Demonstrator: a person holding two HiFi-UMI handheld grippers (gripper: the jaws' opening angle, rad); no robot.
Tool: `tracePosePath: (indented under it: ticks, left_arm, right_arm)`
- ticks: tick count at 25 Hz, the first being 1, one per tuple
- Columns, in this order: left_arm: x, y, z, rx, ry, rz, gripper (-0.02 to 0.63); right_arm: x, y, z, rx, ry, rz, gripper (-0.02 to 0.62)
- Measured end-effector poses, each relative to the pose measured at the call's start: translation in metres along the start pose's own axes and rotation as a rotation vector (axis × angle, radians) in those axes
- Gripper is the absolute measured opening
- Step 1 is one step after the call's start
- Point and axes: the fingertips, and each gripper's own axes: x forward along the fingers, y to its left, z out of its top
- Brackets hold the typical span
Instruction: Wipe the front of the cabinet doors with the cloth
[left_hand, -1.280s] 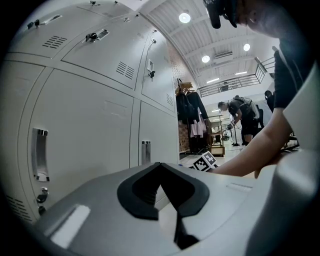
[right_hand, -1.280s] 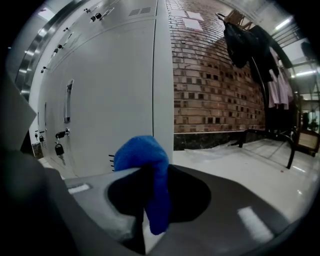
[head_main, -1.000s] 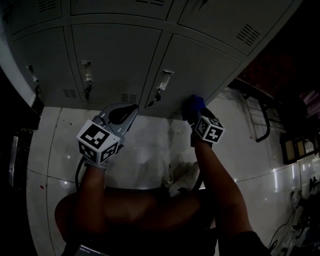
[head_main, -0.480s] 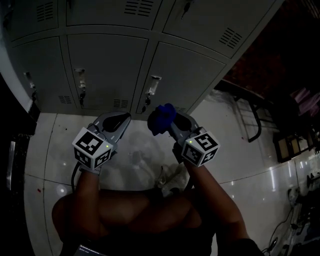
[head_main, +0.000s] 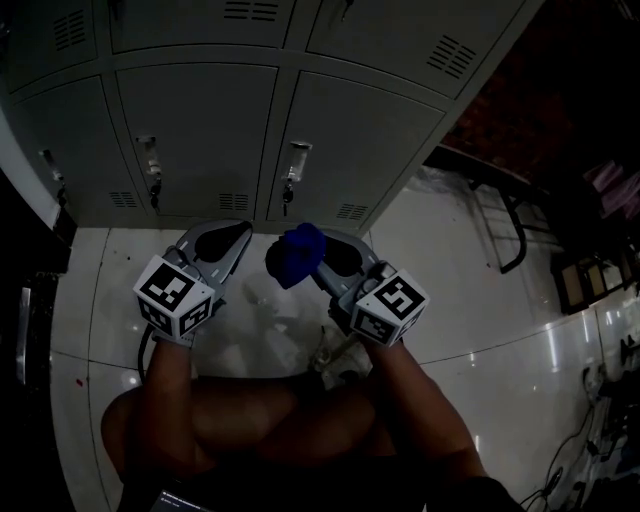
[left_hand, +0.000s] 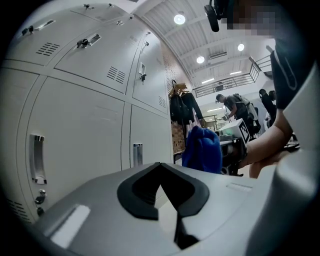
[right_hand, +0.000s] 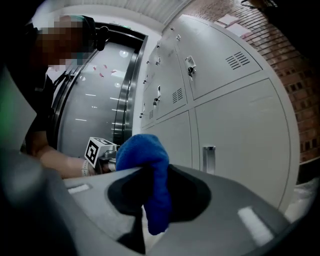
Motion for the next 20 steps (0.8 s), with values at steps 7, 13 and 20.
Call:
tracePosePath:
  ticks: [7, 13, 20]
  left_arm:
    - [0.001, -0.006, -0.002, 0.004, 0.011, -0.013, 0.000]
    - [0.002, -0.007, -0.003, 0.009, 0.007, -0.023, 0.000]
    - [0.002, -0.012, -0.001, 0.008, 0.004, -0.031, 0.000]
  right_arm:
    - [0.005, 0.005, -0.015, -0.011, 0.041, 0.032, 0.077]
    - [0.006, 0.001, -0.017, 0.045, 0.033, 0.029, 0.077]
    - [0.004, -0.003, -0.021, 0.018, 0.051, 0.013, 0.077]
